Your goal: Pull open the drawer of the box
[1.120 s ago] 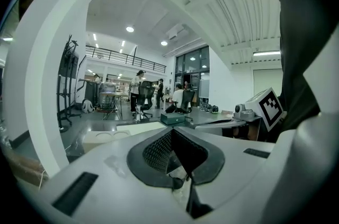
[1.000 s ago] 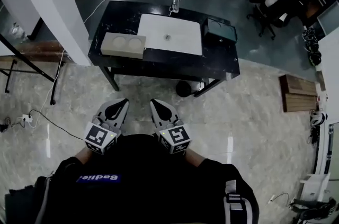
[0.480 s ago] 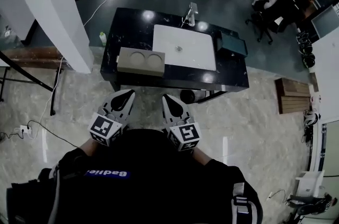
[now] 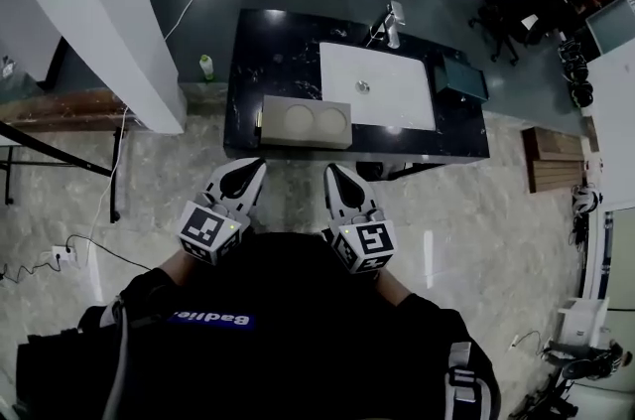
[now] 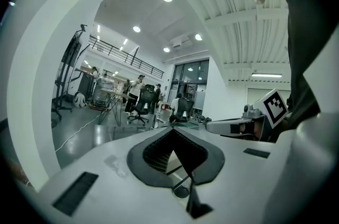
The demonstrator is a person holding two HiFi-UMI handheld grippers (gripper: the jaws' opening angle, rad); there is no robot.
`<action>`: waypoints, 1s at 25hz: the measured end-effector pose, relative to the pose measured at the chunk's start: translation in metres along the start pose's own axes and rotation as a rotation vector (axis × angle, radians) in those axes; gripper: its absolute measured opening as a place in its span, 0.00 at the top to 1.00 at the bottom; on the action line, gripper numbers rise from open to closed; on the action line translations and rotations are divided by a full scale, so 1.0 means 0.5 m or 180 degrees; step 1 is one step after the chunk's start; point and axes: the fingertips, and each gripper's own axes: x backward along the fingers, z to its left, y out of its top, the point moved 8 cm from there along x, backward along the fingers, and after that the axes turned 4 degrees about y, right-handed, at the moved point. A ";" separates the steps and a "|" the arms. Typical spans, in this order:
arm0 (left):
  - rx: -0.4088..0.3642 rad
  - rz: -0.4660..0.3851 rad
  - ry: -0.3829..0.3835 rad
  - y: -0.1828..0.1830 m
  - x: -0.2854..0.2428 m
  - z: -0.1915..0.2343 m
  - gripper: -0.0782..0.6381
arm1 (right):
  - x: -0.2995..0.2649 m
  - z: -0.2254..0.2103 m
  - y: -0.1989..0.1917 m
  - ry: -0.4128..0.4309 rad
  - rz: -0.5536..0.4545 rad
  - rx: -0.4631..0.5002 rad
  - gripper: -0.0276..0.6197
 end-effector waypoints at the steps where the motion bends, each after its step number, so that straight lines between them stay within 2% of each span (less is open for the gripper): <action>1: 0.0031 0.0011 -0.0029 0.001 0.000 0.006 0.89 | -0.005 -0.001 -0.001 -0.0035 0.0012 -0.0023 0.96; 5: 0.0035 0.0027 0.0000 0.001 -0.009 0.035 0.89 | -0.032 -0.026 -0.010 -0.0152 0.0068 -0.0092 0.96; 10: -0.0037 0.0106 0.0186 -0.005 -0.022 0.055 0.89 | -0.060 -0.102 -0.031 -0.0335 0.0252 -0.0200 0.96; 17: -0.0083 0.0219 0.0508 0.001 -0.067 0.066 0.89 | -0.115 -0.228 -0.060 -0.0418 0.0532 -0.0220 0.95; 22: -0.0003 0.0324 0.0731 0.000 -0.116 0.077 0.89 | -0.156 -0.288 -0.079 -0.0352 0.0751 -0.0240 0.95; 23: 0.0024 0.0351 0.0772 -0.006 -0.124 0.082 0.89 | -0.165 -0.298 -0.087 -0.0324 0.0817 -0.0260 0.90; 25: 0.0104 0.0411 0.0861 -0.024 -0.138 0.096 0.89 | -0.182 -0.316 -0.103 -0.0272 0.0963 -0.0291 0.88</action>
